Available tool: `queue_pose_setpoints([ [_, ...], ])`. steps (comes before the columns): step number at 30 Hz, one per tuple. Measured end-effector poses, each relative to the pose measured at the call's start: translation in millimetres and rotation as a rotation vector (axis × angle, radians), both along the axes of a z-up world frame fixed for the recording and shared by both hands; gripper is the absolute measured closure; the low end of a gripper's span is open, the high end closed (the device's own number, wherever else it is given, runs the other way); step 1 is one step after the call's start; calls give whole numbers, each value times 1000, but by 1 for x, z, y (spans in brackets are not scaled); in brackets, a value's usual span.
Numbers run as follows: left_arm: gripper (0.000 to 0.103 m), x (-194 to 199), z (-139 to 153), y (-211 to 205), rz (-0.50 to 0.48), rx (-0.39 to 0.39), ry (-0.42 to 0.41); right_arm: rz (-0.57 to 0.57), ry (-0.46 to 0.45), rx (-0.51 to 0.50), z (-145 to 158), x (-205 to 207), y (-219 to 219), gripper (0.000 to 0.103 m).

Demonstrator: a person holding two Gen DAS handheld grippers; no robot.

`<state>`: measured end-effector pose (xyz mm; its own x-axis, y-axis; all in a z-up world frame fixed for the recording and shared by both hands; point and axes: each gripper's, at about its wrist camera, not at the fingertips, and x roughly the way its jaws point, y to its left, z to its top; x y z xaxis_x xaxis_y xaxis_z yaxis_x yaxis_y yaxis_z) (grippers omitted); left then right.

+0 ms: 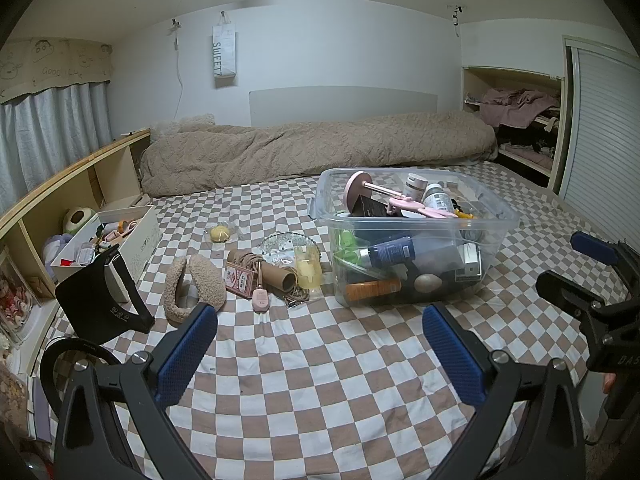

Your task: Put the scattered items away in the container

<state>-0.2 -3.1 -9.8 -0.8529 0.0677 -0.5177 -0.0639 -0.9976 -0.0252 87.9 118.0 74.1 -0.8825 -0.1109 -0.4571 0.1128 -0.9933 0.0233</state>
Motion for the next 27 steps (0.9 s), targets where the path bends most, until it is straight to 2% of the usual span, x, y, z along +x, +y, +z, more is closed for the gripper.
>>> queue_pose_setpoints([
  [27,0,0,1,-2,-22,26,10,5,-1,6,1,0,-2,0],
])
